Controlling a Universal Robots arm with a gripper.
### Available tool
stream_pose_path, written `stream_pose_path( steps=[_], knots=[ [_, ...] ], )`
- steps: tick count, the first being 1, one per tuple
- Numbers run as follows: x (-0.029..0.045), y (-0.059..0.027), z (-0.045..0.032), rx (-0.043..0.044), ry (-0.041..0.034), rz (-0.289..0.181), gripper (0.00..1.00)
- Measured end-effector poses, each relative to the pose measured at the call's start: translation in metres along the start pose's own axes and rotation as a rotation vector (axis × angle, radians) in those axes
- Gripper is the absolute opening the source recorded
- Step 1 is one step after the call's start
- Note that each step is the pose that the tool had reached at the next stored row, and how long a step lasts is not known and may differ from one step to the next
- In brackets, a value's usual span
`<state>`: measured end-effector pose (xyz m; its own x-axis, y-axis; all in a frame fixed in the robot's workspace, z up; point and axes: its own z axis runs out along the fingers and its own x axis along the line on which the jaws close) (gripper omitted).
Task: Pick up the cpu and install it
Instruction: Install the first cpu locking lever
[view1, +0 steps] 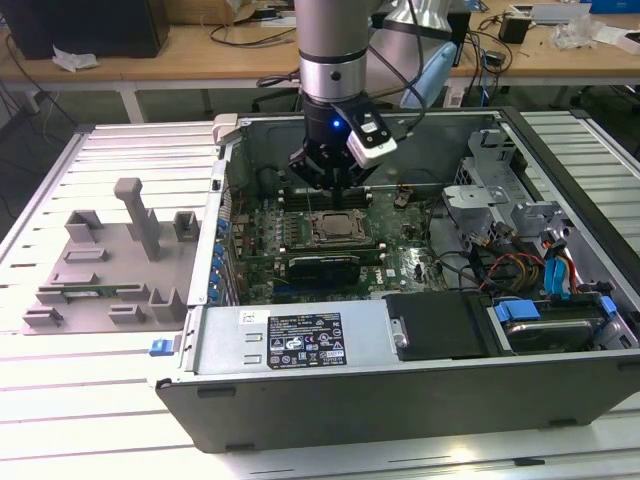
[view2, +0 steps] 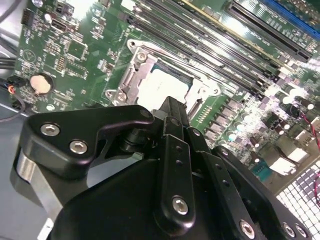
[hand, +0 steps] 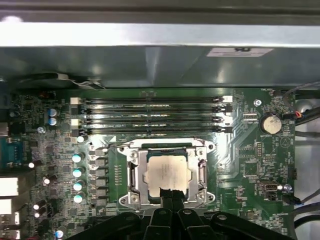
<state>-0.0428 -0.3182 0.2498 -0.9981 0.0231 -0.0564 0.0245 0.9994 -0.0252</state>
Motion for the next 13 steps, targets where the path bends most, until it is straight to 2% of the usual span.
stream_pose_path(
  steps=[3, 4, 6, 11, 13],
  knots=[
    [0.0075, 0.0007, -0.0005, 0.0000, 0.0000, 0.000, 0.11],
    [0.0127, 0.0012, -0.0007, -0.0001, 0.0000, 0.000, 0.11],
    [0.0182, 0.0017, -0.0011, 0.0001, 0.0000, 0.000, 0.11],
    [0.0402, 0.0041, -0.0024, 0.0000, -0.0001, 0.000, 0.11],
    [0.0450, 0.0045, -0.0027, -0.0001, -0.0002, 0.000, 0.11]
  ],
)
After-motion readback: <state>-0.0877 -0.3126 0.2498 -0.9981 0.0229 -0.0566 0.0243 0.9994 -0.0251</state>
